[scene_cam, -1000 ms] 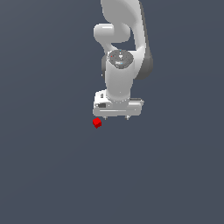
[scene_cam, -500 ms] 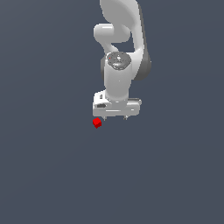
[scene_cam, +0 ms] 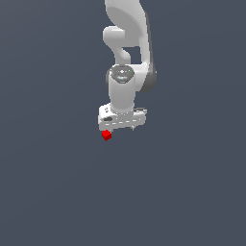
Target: Pick up the red cube and move it to a goal position.
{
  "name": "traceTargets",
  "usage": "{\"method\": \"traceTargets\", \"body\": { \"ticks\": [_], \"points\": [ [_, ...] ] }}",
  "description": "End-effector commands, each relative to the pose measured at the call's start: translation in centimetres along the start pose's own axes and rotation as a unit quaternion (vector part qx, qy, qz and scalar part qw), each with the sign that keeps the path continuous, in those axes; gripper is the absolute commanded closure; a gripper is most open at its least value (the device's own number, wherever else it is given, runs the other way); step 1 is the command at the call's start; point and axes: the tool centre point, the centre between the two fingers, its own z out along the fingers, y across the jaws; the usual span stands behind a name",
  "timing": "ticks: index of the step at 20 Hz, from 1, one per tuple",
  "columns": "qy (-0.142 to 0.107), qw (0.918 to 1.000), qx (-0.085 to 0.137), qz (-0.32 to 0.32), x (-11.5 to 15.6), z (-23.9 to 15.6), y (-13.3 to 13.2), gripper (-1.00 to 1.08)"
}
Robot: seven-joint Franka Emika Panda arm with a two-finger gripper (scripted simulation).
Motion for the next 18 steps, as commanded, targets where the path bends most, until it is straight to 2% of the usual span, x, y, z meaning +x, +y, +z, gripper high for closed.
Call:
{"method": "traceTargets", "body": {
  "ticks": [1,8,18],
  "points": [
    [0.001,0.9997,0.0,-0.024,-0.9,1.2,0.7,-0.92],
    [0.003,0.9955,0.001,-0.095,-3.1,4.8,2.9,-0.92],
    [0.006,0.9835,0.001,-0.181,-5.2,9.3,6.0,-0.92]
  ]
}}
